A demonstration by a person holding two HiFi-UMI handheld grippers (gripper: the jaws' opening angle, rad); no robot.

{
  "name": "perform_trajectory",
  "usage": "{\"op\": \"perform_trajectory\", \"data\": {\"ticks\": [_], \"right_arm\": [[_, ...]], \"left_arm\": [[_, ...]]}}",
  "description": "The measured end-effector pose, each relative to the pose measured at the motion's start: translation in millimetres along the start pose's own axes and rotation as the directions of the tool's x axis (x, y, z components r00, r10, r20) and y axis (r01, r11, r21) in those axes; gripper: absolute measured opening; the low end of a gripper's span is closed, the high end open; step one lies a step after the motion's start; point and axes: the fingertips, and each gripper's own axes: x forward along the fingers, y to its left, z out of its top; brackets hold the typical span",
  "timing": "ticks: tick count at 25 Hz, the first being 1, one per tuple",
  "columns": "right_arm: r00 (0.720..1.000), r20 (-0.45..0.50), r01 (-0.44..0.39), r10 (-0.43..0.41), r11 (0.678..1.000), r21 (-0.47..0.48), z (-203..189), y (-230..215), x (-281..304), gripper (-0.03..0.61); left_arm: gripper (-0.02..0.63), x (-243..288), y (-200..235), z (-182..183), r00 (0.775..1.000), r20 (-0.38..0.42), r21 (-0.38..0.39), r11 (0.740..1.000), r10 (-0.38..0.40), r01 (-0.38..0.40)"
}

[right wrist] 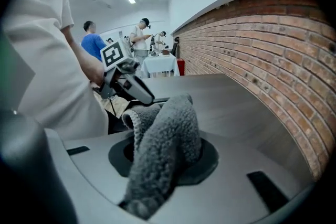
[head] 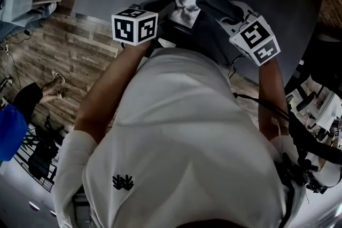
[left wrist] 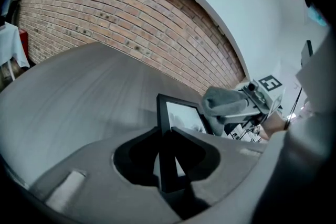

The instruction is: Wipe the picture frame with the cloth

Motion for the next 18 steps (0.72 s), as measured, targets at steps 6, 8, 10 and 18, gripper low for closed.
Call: {"op": "perform_trajectory", "data": {"ticks": [6,8,10,18], "right_arm": [[0.998,-0.028,0.055,-0.055,0.998,-0.015,0.2,-28.9,-12.4,0.094],[0.999,-0.021,0.046,-0.047,0.998,-0.05,6.8,-27.1,-16.9,0.094],[0.999,-0.016,0.041,-0.043,0.994,-0.1,17.0,-25.6,-19.5,0.094],[0.974,-0.213,-0.01,-0.081,0.918,-0.396,32.5,-17.0,15.8,0.094]], "left_arm": [[0.077,-0.8,-13.9,-3.3,1.0,-0.017,0.049,0.999,-0.019,0.02],[0.077,-0.8,-19.1,-5.2,0.999,-0.027,0.074,0.997,-0.023,0.025],[0.077,1.4,-26.1,-8.4,0.999,-0.048,0.111,0.993,-0.025,0.03],[0.077,9.0,-52.7,-14.6,0.991,-0.126,0.237,0.968,-0.046,0.075]]}}
